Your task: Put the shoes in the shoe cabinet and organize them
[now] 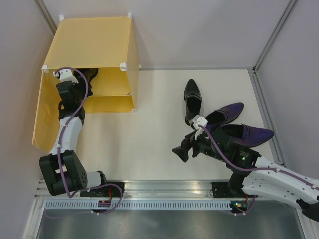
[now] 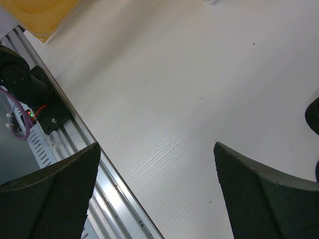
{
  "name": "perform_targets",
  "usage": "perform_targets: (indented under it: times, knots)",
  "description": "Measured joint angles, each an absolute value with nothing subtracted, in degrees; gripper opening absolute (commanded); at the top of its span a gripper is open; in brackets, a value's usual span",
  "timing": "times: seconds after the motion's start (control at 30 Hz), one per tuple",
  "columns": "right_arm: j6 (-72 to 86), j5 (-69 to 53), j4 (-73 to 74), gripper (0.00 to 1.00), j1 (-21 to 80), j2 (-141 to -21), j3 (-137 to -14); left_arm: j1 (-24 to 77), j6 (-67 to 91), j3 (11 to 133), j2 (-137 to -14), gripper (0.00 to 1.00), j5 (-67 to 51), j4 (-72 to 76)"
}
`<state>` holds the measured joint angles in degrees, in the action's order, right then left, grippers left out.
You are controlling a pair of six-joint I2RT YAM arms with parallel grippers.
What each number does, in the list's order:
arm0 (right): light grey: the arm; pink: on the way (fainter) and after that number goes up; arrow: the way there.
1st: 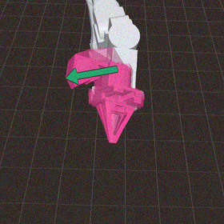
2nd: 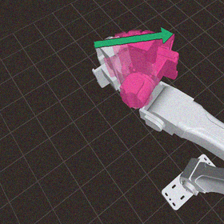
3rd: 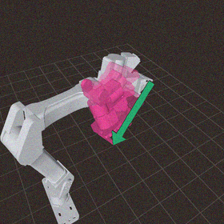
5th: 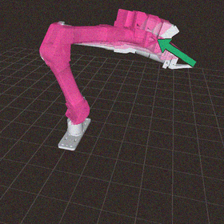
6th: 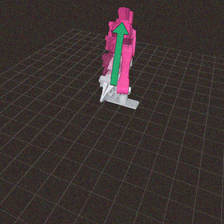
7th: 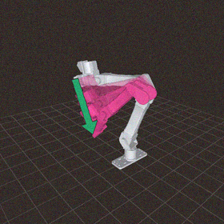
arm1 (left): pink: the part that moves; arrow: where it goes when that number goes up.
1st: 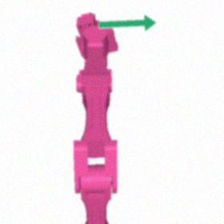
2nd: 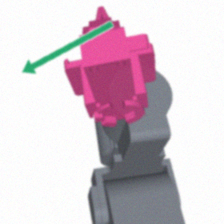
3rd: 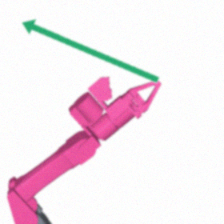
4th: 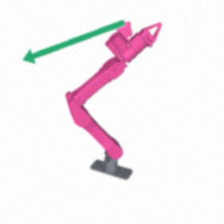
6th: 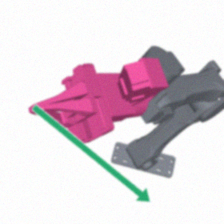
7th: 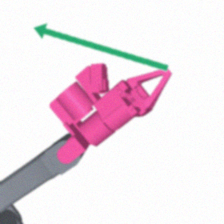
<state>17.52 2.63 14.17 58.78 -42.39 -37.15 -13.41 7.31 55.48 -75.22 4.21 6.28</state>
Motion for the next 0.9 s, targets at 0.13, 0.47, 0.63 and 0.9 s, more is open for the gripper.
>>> perform_targets:
  times: [0.13, 0.47, 0.63, 0.9]
  knots:
    - [17.52, 2.85, 14.15, 0.98, 58.78, -42.72, -37.15, -13.43, 7.27, 54.0, -75.99, 0.13, 4.03, 9.61]
    - [17.28, 2.87, 14.13, 0.98, 58.78, -43.33, -36.99, -13.43, 5.87, 53.06, -81.21, 0.28, 2.96, 15.94]
    - [17.21, 2.85, 14.13, 0.98, 58.78, -43.48, -36.84, -13.41, 5.02, 53.06, -82.26, 0.48, 2.9, 16.86]
    - [17.1, 2.85, 14.11, 0.98, 58.78, -43.99, -36.84, -13.41, 5.06, 52.95, -82.13, 0.89, 2.87, 16.86]
